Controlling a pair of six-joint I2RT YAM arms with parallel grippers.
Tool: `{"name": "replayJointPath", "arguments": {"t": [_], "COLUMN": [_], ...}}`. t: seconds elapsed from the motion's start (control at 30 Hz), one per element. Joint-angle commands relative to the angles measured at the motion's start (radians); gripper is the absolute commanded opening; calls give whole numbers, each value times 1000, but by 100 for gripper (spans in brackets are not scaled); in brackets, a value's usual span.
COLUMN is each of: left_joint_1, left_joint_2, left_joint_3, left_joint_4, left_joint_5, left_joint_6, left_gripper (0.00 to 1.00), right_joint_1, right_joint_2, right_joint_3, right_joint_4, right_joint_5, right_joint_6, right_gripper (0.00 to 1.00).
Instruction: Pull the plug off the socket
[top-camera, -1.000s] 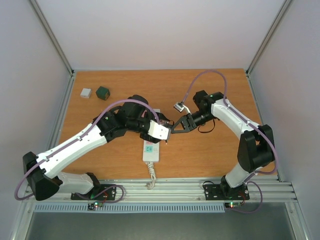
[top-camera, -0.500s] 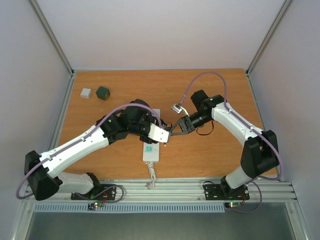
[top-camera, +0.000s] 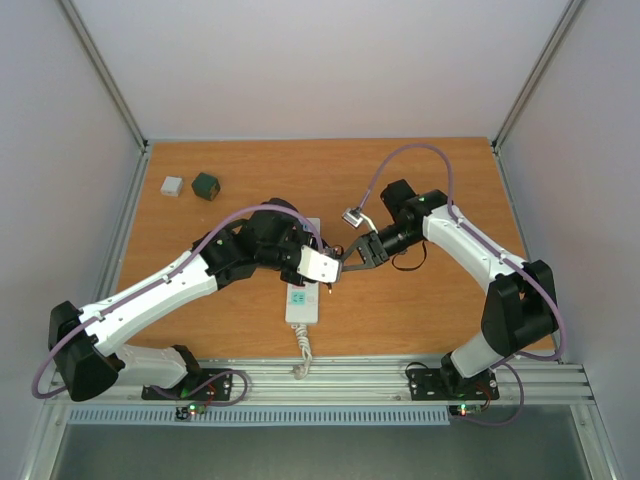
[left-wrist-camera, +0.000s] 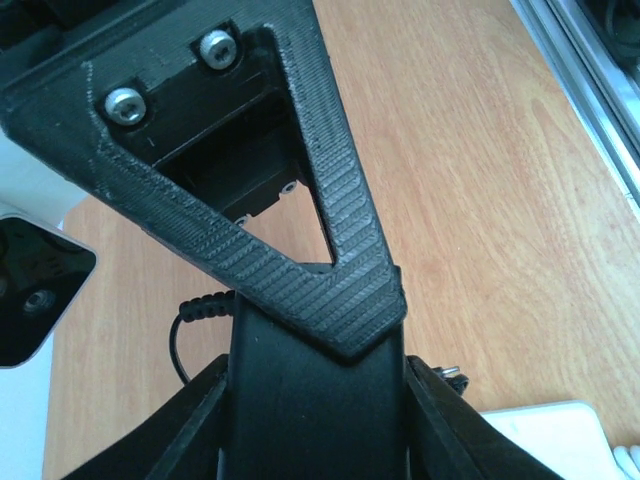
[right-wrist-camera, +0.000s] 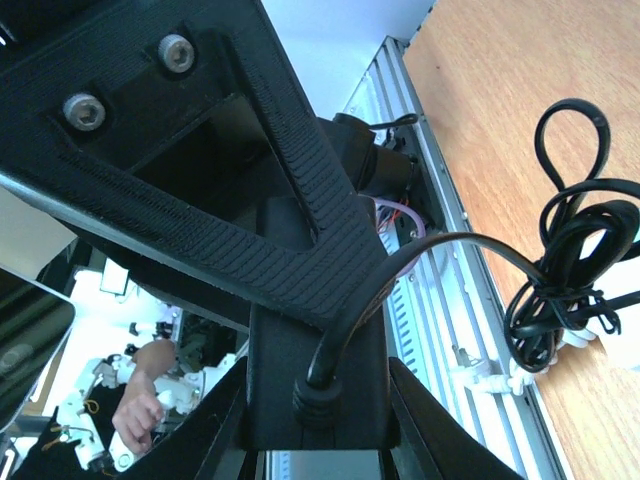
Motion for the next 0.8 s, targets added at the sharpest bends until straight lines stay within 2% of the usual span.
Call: {"name": "replayJointPath", "arguments": {"t": [0.0,0.07,0.23,0.27,0.43,0.53,0.77], "left_joint_1": [-8,-9,-4,2,63,110,211], "left_joint_2": [-11,-9,-10,-11,-18,-12,20], "left_joint_3": [14,14,14,16,31,57,159], "left_joint_4": [34,34,37,33,33,25,-27], "left_joint_5": [25,18,-5,7,60,81,53], "left_joint_6": [-22,-27,-55,-72,-131,-165,-180], "left_gripper": [36,31,21,20,20,20,19], "right_joint_1": [9,9,8,7,4,2,-2], "right_joint_2": [11,13,6,1,-61,-111,-157], "right_joint_3": [10,15,52,57,43,24,28], "right_joint_4": [8,4,0,5,149,259,348], "right_joint_5": [-28,-28,-13,-5,70,159,268], "right_joint_6": [5,3,3,10,151,222,275], "right_gripper": [7,10,39,47,70,77,84]}}
